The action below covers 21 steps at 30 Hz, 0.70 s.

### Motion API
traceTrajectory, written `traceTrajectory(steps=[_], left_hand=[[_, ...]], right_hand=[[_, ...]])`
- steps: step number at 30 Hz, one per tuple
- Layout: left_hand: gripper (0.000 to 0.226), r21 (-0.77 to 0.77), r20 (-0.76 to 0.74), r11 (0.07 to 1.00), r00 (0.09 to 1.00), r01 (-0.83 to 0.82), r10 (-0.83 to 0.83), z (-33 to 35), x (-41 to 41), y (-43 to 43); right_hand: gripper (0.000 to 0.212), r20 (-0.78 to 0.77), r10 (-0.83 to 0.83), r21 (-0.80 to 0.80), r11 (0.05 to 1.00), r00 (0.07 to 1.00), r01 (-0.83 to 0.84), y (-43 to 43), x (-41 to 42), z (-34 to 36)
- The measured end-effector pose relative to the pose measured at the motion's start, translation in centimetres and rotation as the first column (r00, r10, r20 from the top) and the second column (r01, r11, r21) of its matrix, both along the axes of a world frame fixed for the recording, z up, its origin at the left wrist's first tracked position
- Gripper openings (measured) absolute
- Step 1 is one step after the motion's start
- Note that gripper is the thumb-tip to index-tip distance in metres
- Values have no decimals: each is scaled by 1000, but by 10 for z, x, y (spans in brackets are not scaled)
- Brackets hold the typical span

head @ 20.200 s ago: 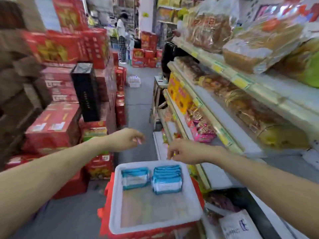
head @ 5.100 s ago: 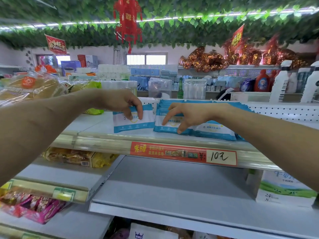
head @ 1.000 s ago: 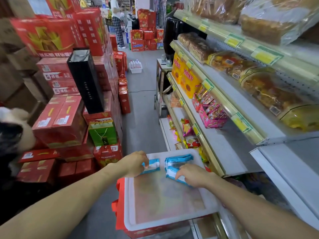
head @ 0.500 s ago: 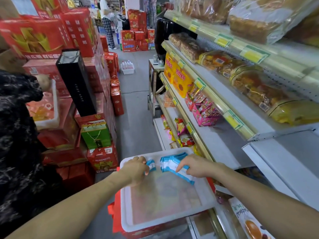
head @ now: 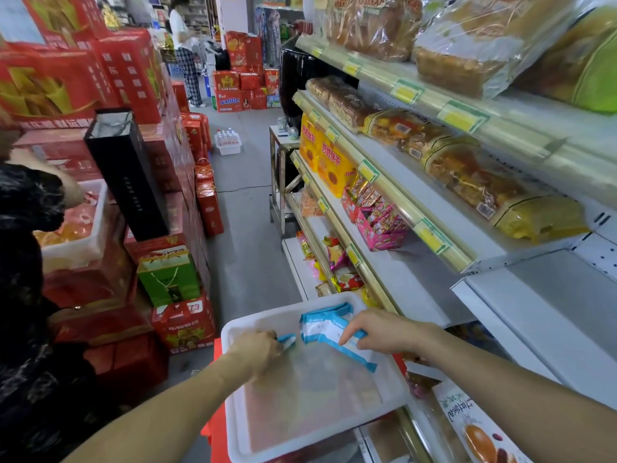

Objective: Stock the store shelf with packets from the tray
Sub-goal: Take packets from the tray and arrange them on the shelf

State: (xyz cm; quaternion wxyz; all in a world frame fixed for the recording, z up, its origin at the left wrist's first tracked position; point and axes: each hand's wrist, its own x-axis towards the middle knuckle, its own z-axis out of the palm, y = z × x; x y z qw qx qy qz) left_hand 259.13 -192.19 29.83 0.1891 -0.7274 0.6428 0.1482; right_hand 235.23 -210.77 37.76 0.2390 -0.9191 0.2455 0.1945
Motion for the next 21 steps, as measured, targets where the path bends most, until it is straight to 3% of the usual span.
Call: traceTrajectory(steps=[5, 8, 13, 21], left_hand=[[63, 30, -343, 1000, 939, -7, 17, 66, 11, -29], [71, -41, -439, 998, 897, 44, -58, 135, 16, -57], [68, -110, -491, 985, 855, 131, -168, 256, 13, -110], [66, -222, -382, 916, 835, 333, -396, 430, -44, -158]], right_hand=[[45, 80, -7, -13, 1000, 997, 8, -16, -2, 51], [44, 111, -11, -66, 998, 994, 18, -31, -5, 94], [49, 149, 4, -152, 988, 989, 18, -46, -19, 190], [47, 145, -24, -353, 933, 989, 75, -38, -83, 345]])
